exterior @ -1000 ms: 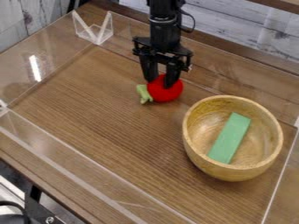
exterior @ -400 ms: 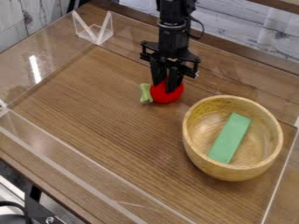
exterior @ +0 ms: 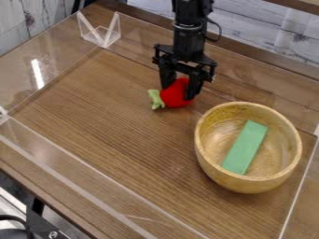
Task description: Move the red fruit to the right side of the table
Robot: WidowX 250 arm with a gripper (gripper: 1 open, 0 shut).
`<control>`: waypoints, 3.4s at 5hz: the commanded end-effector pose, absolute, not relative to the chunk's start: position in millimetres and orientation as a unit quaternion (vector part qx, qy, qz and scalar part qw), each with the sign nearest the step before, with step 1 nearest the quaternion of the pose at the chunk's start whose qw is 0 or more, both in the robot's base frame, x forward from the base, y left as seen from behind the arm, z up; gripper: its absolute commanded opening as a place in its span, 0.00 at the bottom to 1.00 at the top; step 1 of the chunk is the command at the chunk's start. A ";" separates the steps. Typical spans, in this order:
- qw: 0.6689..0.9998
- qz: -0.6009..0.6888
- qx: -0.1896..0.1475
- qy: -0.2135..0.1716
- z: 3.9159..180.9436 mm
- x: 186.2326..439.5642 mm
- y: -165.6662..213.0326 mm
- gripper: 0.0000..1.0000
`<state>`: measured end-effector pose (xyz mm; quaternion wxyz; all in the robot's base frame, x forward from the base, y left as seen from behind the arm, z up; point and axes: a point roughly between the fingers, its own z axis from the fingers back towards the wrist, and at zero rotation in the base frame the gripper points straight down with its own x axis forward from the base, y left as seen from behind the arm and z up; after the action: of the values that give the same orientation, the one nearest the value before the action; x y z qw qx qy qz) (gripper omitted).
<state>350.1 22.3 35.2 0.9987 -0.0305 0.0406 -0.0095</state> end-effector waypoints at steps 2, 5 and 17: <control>0.999 -0.040 -0.030 0.019 55.7 349.1 17.0 0.00; 0.994 -0.102 -0.004 -0.032 98.0 367.7 -37.4 0.00; 0.999 0.023 0.003 -0.041 75.3 372.3 -18.8 1.00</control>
<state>364.2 -23.3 42.1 0.9998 0.0047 0.0073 0.0193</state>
